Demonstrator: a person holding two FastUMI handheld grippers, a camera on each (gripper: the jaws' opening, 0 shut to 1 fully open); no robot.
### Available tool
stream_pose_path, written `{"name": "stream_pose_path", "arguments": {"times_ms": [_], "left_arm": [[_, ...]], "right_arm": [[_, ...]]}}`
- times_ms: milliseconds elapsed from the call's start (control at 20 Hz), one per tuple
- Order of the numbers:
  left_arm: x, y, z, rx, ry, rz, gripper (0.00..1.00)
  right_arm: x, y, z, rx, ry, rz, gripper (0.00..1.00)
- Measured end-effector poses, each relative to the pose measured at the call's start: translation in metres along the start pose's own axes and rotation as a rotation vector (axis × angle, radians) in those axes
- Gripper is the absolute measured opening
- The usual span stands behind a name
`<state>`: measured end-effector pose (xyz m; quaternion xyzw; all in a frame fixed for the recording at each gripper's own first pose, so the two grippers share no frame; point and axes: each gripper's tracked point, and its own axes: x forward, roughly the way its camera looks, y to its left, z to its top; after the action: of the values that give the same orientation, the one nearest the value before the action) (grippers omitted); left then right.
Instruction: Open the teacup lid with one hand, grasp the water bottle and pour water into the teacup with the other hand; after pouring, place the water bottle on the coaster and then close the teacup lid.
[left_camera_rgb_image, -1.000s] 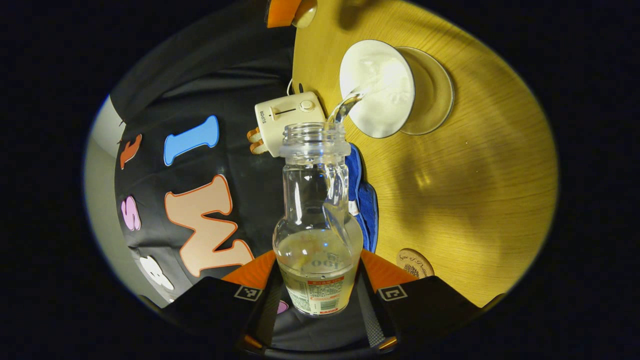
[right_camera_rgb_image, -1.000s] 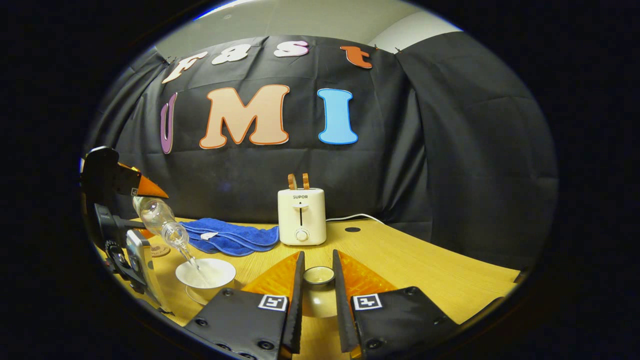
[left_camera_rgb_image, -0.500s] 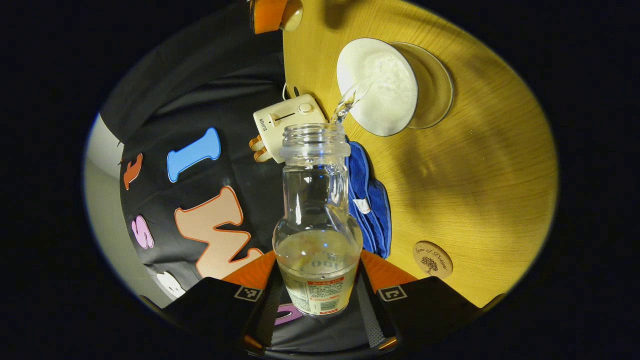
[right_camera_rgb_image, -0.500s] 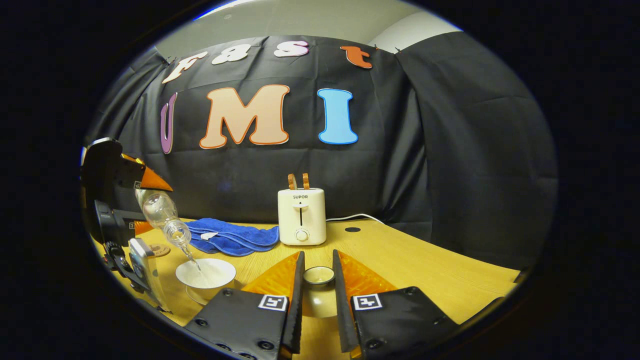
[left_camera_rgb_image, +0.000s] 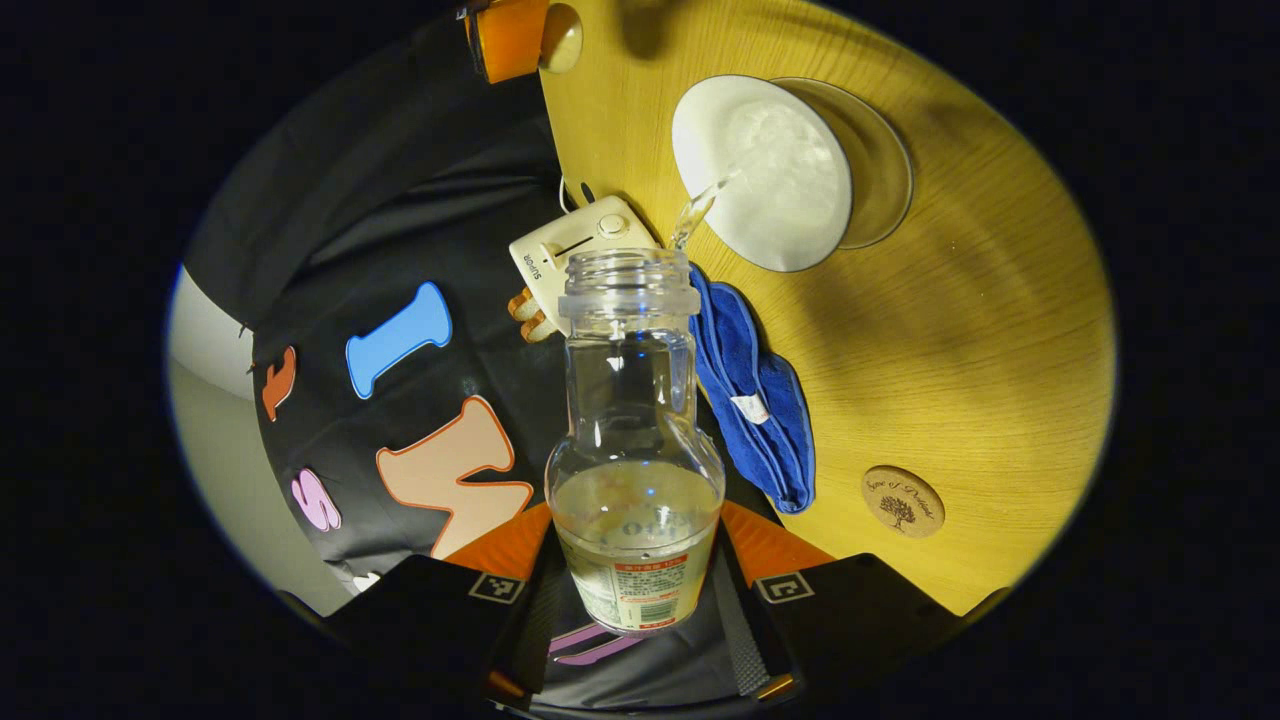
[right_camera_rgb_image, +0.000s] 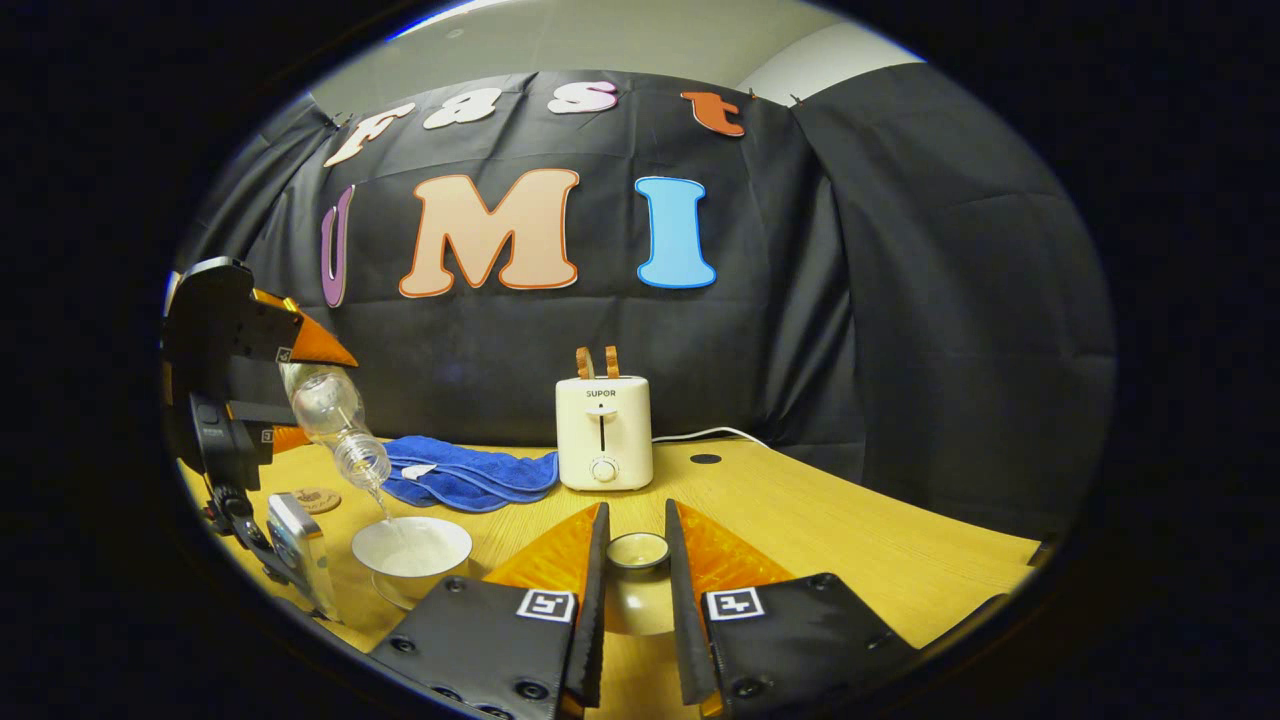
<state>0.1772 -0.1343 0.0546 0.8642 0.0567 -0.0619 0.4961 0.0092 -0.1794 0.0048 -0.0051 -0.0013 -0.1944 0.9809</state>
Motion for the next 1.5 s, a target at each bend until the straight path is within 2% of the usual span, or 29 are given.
{"name": "stream_pose_path", "arguments": {"times_ms": [300,400,750,850,1250,1400,1450,1500], "left_arm": [[0.0,0.005,-0.003,0.029,0.005,0.015,0.68],[0.0,0.003,-0.004,0.01,0.002,0.007,0.68],[0.006,-0.037,-0.001,-0.252,-0.017,-0.09,0.67],[0.008,-0.047,0.0,-0.371,-0.028,-0.107,0.68],[0.008,-0.081,0.004,-1.005,-0.066,-0.144,0.68],[0.005,-0.093,-0.016,-1.191,-0.037,-0.127,0.68],[0.004,-0.093,-0.023,-1.255,-0.029,-0.108,0.65],[0.005,-0.092,-0.03,-1.323,-0.027,-0.083,0.68]], "right_arm": [[0.0,0.001,0.001,-0.001,-0.002,0.003,0.34],[0.0,0.001,0.001,-0.001,-0.001,0.004,0.33],[0.0,0.001,0.0,-0.001,-0.002,0.004,0.34],[0.0,0.001,0.001,-0.001,-0.001,0.004,0.33],[0.001,0.002,0.0,-0.001,-0.002,0.004,0.33],[0.0,0.002,0.0,-0.002,-0.002,0.004,0.33],[0.0,0.001,0.001,-0.002,-0.003,0.004,0.33],[0.0,0.001,0.0,-0.003,-0.003,0.004,0.33]]}}
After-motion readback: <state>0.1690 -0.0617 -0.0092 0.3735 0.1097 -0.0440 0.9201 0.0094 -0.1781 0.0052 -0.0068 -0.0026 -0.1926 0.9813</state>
